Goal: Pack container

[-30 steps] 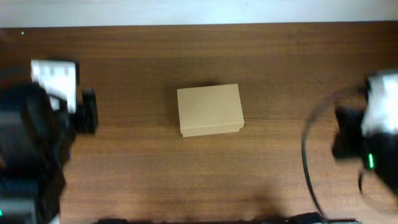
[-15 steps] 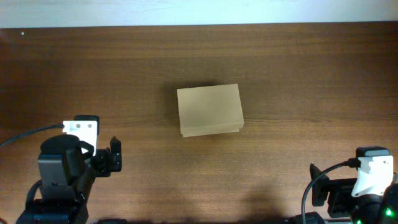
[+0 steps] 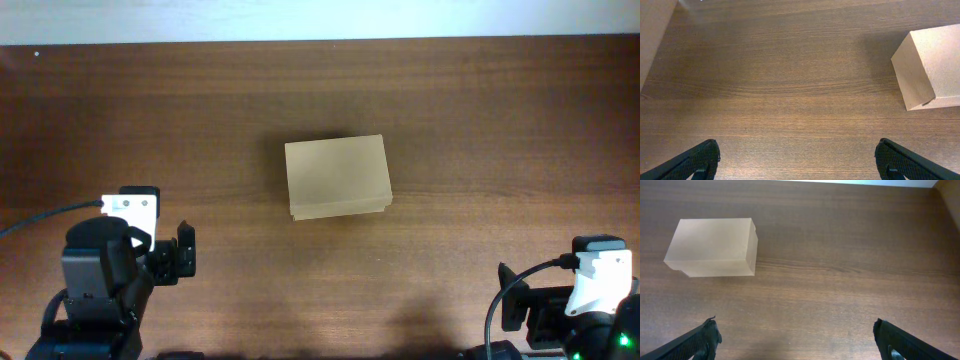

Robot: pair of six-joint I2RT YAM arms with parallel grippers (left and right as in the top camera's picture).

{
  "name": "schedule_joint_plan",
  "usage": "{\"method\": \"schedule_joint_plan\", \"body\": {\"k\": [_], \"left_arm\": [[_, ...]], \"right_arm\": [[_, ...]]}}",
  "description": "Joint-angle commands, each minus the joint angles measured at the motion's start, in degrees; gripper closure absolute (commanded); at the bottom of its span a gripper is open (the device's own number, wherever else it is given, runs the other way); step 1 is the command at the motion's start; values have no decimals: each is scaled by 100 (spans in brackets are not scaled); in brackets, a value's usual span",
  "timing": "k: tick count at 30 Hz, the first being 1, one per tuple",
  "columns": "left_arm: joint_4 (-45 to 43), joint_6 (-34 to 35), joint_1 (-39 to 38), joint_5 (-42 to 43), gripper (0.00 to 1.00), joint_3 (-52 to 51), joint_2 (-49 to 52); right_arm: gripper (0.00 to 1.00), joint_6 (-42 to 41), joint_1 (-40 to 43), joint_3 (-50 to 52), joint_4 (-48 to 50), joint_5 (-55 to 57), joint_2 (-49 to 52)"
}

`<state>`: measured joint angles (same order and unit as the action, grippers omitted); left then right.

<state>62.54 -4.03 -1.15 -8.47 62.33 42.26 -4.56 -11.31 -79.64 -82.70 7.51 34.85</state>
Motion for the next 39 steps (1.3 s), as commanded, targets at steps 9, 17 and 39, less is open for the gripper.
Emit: {"method": "schedule_joint_plan", "body": {"k": [9,17,39], "left_arm": [[4,57,9,-79,1,-28,15],[4,57,9,-79,1,-28,15],[4,57,9,-79,1,-28,15]], "right_arm": [[1,280,776,817,1373,1102,-387],[1,254,1421,3858,4179,457,-1976],[1,234,1777,6863,5211,-243,-3467]]}}
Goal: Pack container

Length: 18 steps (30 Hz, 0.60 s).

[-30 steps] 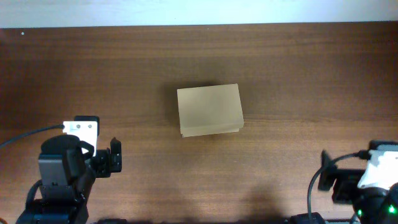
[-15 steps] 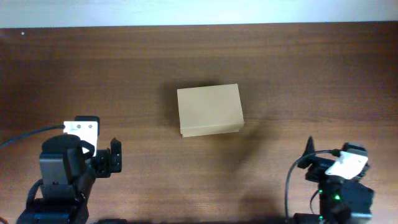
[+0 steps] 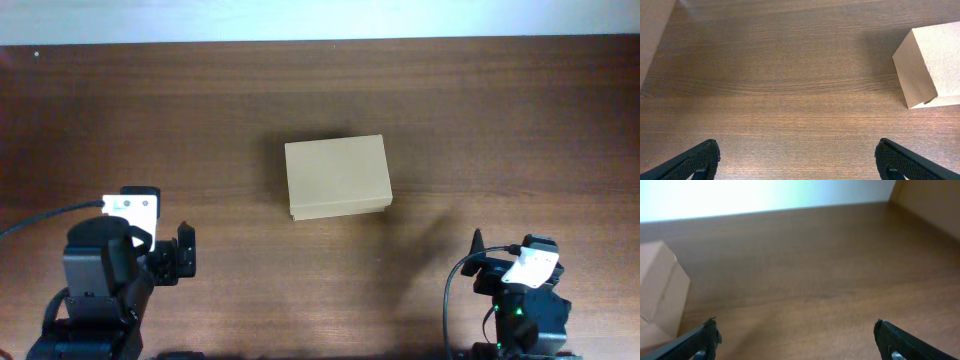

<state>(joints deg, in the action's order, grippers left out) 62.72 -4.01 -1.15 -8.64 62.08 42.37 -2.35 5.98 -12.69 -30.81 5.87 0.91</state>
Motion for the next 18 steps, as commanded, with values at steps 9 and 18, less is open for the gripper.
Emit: {"method": "schedule_joint_plan", "body": {"k": [9,18], "left_arm": [[-13,55,9,-61,1,-4,4],[-13,55,9,-61,1,-4,4]], "right_arm": [[1,15,48,439,26,-76,-72],[1,15,48,439,24,-76,-70]]}}
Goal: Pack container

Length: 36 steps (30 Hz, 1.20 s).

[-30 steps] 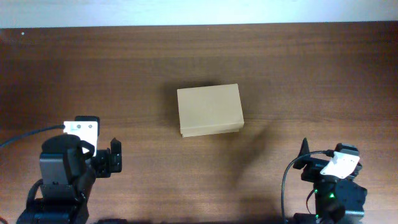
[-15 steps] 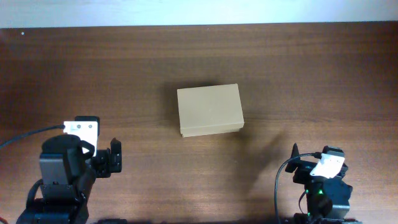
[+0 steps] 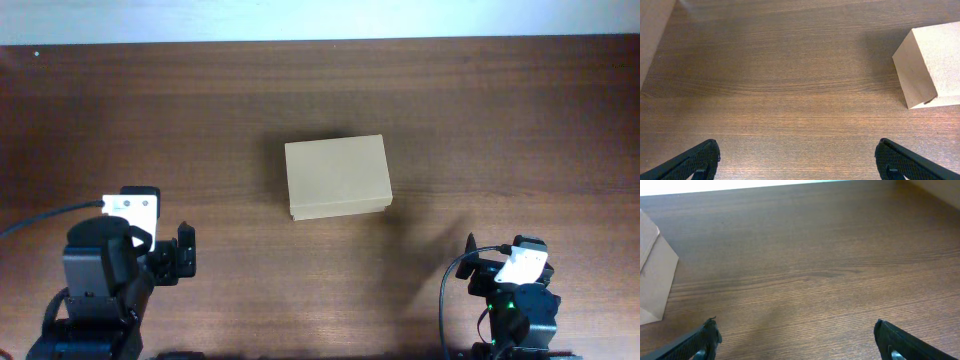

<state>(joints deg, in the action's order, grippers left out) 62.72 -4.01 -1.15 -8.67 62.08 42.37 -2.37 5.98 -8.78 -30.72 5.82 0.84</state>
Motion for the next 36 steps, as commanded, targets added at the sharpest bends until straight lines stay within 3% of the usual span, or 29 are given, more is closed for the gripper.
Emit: {"method": "schedule_joint_plan", "body": {"k": [1,17,19,23,29,32,36], "left_arm": [[-13,55,9,-59,1,-4,4],[-208,-157,9,-280,1,-225,-334],[-879,-232,9,-490,1,-549,-610],[-3421,-229,9,-468,1,-1899,-1506],[-6148,-227,9,-463,1,-3639,-2441],[-6863,-227,9,-463,1,-4249,-2758],[-7167,-227,9,-463,1,-4896,-3086]], "right_arm": [[1,17,48,48,15,-72,-63],[1,17,48,48,15,-70,-63],[1,17,48,48,15,-72,-63],[1,17,48,48,15,-72,-63],[1,17,48,48,15,-72,-63],[1,17,48,48,15,-70,-63],[1,17,48,48,15,-72,-63]]}}
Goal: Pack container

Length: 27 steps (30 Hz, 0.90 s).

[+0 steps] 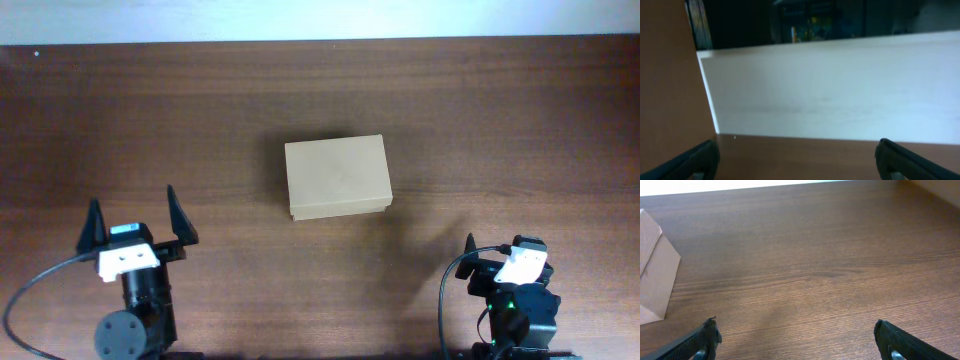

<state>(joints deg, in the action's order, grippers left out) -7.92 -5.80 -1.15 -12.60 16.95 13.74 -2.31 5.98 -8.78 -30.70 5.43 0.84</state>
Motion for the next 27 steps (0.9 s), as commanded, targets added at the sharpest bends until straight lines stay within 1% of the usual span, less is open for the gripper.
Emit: {"method": "schedule_joint_plan", "body": {"k": [1,8,14,25,27], "left_arm": [[-116,-48,9,-70,1,-546,-304],[-114,-48,4,-48,1,-1322,-1019],[-85,-48,4,-50,1,-1633,-1200],[1174,-50,4,-48,1,-1648,-1200],[1143,-50,4,-50,1,-1646,-1178]], "right_arm": [[1,11,48,48,13,-33,-63],[1,11,48,48,13,-33,-63],[1,11,48,48,13,-33,-63],[1,11,48,48,13,-33,-63],[1,11,48,48,13,-33,-63]]}}
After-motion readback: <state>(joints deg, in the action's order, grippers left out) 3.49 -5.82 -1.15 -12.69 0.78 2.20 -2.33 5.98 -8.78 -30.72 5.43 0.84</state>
